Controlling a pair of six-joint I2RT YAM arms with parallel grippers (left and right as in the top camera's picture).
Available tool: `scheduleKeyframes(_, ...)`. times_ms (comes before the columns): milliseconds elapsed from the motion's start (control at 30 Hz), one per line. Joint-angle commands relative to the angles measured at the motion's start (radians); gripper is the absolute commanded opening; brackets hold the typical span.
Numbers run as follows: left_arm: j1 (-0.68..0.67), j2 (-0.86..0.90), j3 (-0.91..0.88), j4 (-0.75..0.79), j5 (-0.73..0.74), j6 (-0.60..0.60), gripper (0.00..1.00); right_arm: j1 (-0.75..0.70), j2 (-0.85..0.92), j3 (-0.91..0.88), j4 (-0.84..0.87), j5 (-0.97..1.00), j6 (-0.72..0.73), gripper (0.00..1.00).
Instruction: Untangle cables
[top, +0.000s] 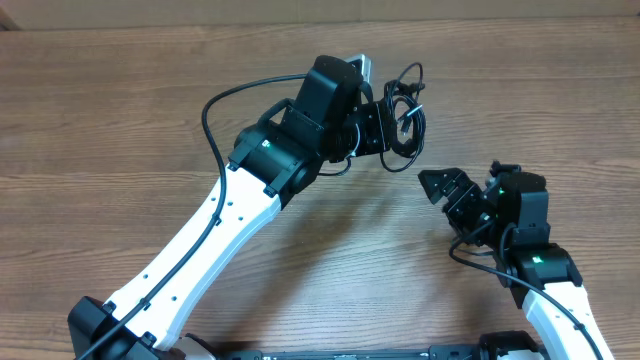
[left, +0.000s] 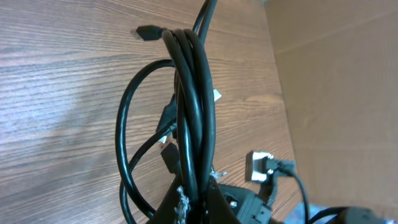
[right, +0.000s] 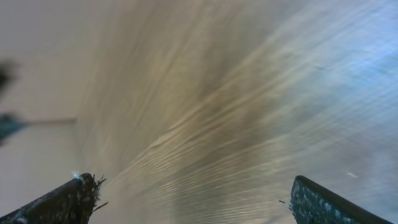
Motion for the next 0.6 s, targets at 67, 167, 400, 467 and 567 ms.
scheduleKeyframes(67, 0.008, -0.03, 0.029, -0.015, -0.024, 0.041, 0.04, 0.003, -0.072, 0.016, 0.129, -0.262, -0.161, 0.95)
scheduleKeyframes(167, 0.008, -0.03, 0.029, -0.022, -0.051, 0.041, 0.04, 0.003, -0.135, 0.016, 0.19, -0.327, -0.217, 0.95)
scheduleKeyframes(400, -0.007, -0.029, 0.029, -0.022, -0.042, -0.128, 0.04, 0.003, -0.195, 0.016, 0.189, -0.336, -0.227, 0.96)
scheduleKeyframes(467, -0.018, -0.029, 0.029, -0.021, -0.011, -0.143, 0.04, 0.003, -0.195, 0.016, 0.163, -0.296, -0.227, 0.96)
scheduleKeyframes(567, -0.021, -0.029, 0.029, -0.021, 0.068, -0.15, 0.04, 0.003, -0.195, 0.016, 0.072, -0.162, -0.226, 0.96)
